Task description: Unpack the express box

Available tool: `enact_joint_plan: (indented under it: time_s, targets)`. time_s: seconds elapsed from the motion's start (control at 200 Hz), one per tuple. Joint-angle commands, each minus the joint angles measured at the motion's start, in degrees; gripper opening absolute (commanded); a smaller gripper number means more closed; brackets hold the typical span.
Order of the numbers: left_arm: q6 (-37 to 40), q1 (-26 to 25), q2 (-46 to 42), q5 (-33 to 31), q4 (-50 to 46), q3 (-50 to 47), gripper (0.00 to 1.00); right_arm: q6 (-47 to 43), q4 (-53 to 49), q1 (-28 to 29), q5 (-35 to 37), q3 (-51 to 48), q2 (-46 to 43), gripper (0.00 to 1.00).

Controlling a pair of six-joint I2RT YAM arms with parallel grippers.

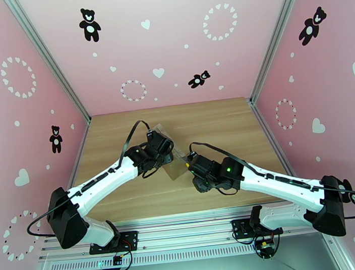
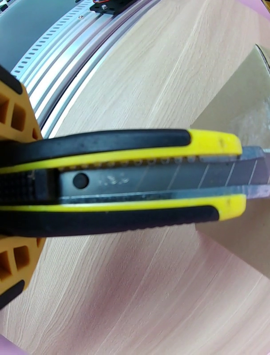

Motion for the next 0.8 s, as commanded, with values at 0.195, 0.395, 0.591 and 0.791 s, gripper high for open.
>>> enact_joint_plan:
  time_s: [0.195, 0.395, 0.591, 0.791]
  targets:
    - [0.15, 0.59, -0.14, 0.78, 0.75, -1.35, 0.54, 0.19, 0.09, -0.19, 2.93, 2.19, -0.27, 0.0]
    - [-0.75, 0.58, -0.46, 1.6, 1.77, -1.97, 0.54, -0.3, 2.02, -0.22, 0.71, 2.95, 0.55, 0.0]
    - [-0.99, 0.49, -1.0, 1.8, 2.25, -1.73, 0.55, -0.83, 1.82, -0.14, 0.03, 3.45, 2.43, 0.0]
    - [-0.62, 0.53, -2.18, 1.14, 1.47, -0.6, 0.54, -1.02, 1.2, 0.05, 0.77, 3.62, 2.7, 0.0]
